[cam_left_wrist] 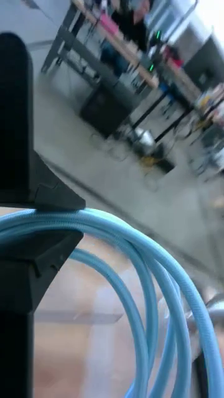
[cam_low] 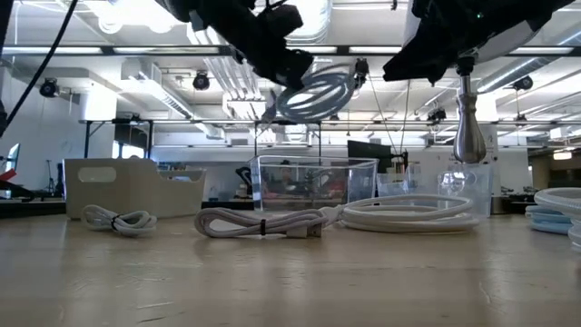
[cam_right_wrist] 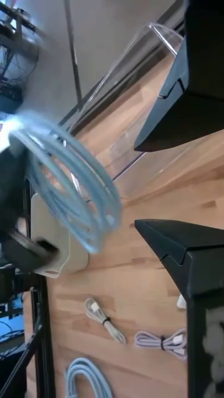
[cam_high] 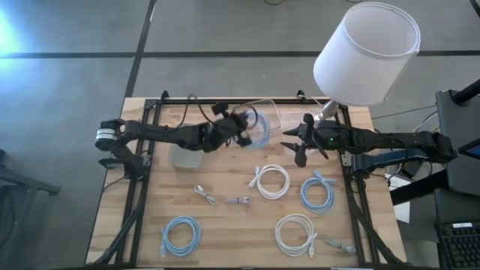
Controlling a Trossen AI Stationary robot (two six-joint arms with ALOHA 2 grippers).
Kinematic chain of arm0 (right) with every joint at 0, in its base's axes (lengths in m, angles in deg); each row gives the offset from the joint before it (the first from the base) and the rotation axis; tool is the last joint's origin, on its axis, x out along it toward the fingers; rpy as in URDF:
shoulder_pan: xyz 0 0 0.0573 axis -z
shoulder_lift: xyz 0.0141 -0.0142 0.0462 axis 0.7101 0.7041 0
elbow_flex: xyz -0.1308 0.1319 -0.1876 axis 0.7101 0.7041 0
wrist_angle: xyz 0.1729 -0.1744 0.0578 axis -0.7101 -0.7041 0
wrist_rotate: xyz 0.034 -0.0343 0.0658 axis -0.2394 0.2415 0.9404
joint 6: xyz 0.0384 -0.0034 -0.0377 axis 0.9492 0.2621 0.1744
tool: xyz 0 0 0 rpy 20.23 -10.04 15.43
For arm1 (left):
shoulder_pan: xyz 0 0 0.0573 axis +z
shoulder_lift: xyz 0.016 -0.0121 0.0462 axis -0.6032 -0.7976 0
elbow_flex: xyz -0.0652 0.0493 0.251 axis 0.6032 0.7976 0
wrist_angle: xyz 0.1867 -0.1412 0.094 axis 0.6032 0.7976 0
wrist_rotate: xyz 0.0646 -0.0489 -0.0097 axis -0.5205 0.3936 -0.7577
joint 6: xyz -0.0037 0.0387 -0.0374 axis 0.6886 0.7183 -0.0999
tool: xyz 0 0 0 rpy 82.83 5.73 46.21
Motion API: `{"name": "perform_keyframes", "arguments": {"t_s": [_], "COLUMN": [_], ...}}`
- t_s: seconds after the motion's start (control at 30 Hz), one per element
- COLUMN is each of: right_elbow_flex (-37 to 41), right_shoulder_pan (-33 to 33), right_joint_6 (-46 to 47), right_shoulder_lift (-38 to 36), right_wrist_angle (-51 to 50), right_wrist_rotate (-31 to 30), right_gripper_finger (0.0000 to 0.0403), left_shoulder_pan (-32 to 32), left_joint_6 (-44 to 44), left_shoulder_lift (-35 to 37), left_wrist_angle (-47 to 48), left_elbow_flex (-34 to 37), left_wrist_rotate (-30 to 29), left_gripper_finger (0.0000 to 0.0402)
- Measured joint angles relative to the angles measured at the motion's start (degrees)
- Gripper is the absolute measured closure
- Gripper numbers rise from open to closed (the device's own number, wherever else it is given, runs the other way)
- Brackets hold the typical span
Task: Pick & Place USB Port
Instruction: Put the top left blue HDMI cable into the left transparent bin
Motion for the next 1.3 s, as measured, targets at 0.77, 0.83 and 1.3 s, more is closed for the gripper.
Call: {"name": "perform_keyframes", "arguments": {"t_s": [0.77, 0.83, 1.3], "right_elbow_flex": [0.07, 0.07, 0.11], "right_shoulder_pan": [-0.01, -0.01, -0.01], "right_joint_6": [-0.27, -0.28, -0.06], "right_shoulder_lift": [0.29, 0.30, 0.40], "right_wrist_angle": [-0.08, -0.11, -0.30], "right_wrist_rotate": [0.00, 0.00, 0.00], "right_gripper_finger": [0.0220, 0.0220, 0.0220], "left_shoulder_pan": [13.29, 13.30, 13.27], "left_joint_6": [-2.78, -2.28, -2.39], "left_shoulder_lift": [-13.62, -14.40, -17.85], "left_wrist_angle": [-8.65, -8.85, -8.64], "left_elbow_flex": [1.42, 1.42, 1.42], "left_wrist_rotate": [-5.64, -5.80, -5.19], "left_gripper_finger": [0.0358, 0.0358, 0.0305]}}
